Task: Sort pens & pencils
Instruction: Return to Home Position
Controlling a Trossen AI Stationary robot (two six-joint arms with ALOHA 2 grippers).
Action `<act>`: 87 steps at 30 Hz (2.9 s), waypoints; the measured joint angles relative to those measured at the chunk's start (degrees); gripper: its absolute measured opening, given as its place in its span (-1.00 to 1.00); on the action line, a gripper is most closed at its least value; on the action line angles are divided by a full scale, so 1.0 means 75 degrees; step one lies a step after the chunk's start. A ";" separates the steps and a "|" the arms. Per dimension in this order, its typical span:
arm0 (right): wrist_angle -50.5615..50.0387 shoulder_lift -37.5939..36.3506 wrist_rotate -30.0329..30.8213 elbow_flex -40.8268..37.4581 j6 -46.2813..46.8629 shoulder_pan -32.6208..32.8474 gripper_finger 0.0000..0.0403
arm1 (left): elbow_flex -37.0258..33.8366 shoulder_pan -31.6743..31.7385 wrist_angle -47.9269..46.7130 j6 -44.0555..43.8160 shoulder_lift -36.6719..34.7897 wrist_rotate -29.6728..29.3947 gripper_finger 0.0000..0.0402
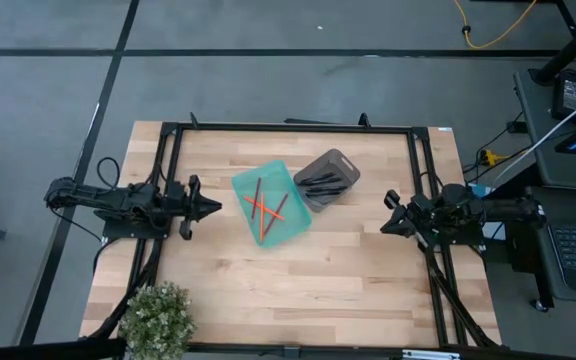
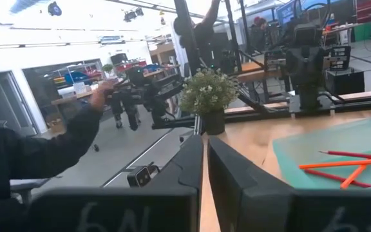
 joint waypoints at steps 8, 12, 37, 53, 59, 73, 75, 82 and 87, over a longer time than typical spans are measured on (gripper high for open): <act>-0.0006 0.0000 0.0000 0.0000 0.0004 0.0000 -0.87 | -0.0003 0.0000 -0.0031 0.0359 0.0000 -0.0038 -0.86; -0.0015 0.0000 0.0003 0.0000 -0.0003 0.0000 -0.87 | -0.0003 0.0000 -0.0031 0.0361 0.0000 -0.0040 -0.86; -0.0019 0.0000 0.0006 0.0003 -0.0006 0.0000 -0.87 | -0.0003 0.0000 -0.0036 0.0367 0.0000 -0.0041 -0.86; -0.0017 0.0000 0.0006 0.0003 -0.0004 0.0000 -0.87 | -0.0003 0.0000 -0.0037 0.0367 0.0000 -0.0041 -0.86; -0.0018 0.0000 0.0006 0.0003 0.0004 0.0000 -0.87 | -0.0003 0.0000 -0.0037 0.0367 0.0000 -0.0041 -0.86; -0.0017 0.0000 0.0009 0.0003 -0.0005 0.0000 -0.87 | -0.0003 -0.0003 -0.0037 0.0367 0.0000 -0.0041 -0.86; -0.0017 0.0000 0.0009 0.0003 0.0005 0.0000 -0.87 | -0.0003 -0.0003 -0.0037 0.0367 0.0000 -0.0041 -0.86; -0.0017 0.0000 0.0006 0.0003 -0.0006 0.0000 -0.87 | -0.0003 -0.0002 -0.0037 0.0364 0.0001 -0.0041 -0.86; -0.0018 0.0000 0.0009 0.0003 -0.0006 0.0001 -0.87 | -0.0003 -0.0003 -0.0037 0.0364 0.0000 -0.0041 -0.86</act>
